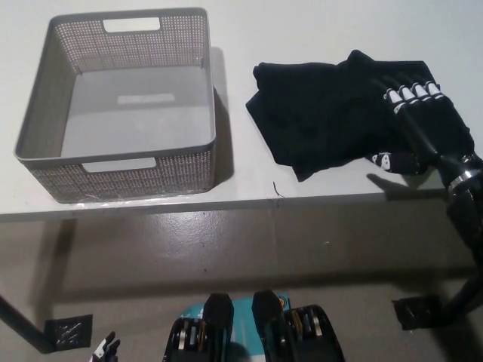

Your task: Use the right hand to pick up a t shirt on the right hand side and place it into a contianer on the left side

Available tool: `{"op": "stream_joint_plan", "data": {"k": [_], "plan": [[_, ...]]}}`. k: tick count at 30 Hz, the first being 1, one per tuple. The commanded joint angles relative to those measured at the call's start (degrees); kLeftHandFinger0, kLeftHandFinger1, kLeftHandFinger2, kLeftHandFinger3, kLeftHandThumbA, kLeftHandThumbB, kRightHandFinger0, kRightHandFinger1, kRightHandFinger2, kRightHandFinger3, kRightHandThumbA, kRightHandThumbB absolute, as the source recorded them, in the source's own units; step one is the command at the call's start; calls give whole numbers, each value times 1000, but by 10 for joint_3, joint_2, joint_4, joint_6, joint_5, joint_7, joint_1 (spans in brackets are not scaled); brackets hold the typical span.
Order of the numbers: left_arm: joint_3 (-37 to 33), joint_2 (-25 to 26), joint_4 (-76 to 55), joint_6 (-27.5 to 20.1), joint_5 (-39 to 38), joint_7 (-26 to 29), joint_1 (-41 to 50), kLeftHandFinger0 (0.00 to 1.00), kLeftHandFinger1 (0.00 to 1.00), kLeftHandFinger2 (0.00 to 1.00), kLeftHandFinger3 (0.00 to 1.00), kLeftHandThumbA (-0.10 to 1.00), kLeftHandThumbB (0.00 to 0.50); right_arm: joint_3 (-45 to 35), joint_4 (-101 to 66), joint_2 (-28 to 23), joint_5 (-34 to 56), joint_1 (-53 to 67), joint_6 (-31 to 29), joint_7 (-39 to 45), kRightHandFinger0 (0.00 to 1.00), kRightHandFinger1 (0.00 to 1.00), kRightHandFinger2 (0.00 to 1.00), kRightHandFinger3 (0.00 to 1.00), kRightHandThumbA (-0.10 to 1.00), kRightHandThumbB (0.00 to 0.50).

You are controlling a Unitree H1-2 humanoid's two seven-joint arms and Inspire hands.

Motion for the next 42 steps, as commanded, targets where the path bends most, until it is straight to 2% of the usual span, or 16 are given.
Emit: {"op": "stream_joint_plan", "data": {"k": [1, 5, 8, 12, 15, 18, 24, 34, 41, 42], "plan": [[-6, -1, -8, -18, 7, 1, -3, 926, 1000, 1000, 1000, 1000, 223, -17, -3, 8, 63, -37, 25, 33, 1000, 1000, 1000, 1000, 881, 391], [-7, -1, -9, -18, 8, 0, -4, 954, 1000, 1000, 1000, 1000, 222, -3, 20, 19, 58, -50, 23, 22, 1000, 1000, 1000, 1000, 898, 407], [-6, -1, -9, -18, 8, -5, -5, 960, 1000, 1000, 1000, 1000, 258, 3, 40, 25, 55, -60, 27, 15, 1000, 1000, 1000, 1000, 922, 407], [-12, -4, -8, -18, 7, -7, -11, 963, 1000, 1000, 1000, 1000, 249, 9, 59, 23, 58, -68, 28, 10, 1000, 1000, 1000, 1000, 941, 406], [-12, -4, -11, -18, 11, -8, -12, 973, 1000, 1000, 1000, 1000, 252, 15, 97, 32, 62, -80, 15, -12, 1000, 1000, 1000, 1000, 907, 394], [-14, -4, -11, -18, 18, -3, -15, 951, 1000, 1000, 1000, 1000, 242, 21, 120, 36, 61, -89, 11, -19, 1000, 1000, 1000, 1000, 933, 389], [-14, -5, -14, -18, 13, -8, -20, 958, 1000, 1000, 1000, 1000, 249, 32, 163, 46, 58, -105, 2, -46, 1000, 1000, 1000, 1000, 922, 378], [-17, -7, -12, -18, 12, -9, -28, 949, 1000, 1000, 1000, 1000, 257, 41, 235, 60, 71, -126, -12, -72, 1000, 1000, 1000, 1000, 976, 393], [-20, -9, -19, -18, 7, -7, -25, 923, 1000, 1000, 1000, 1000, 238, 53, 277, 71, 75, -134, -27, -96, 1000, 1000, 1000, 1000, 1000, 385], [-19, -9, -21, -18, 6, -6, -25, 905, 997, 1000, 1000, 1000, 228, 54, 291, 75, 78, -141, -31, -101, 1000, 1000, 1000, 1000, 1000, 369]]}}
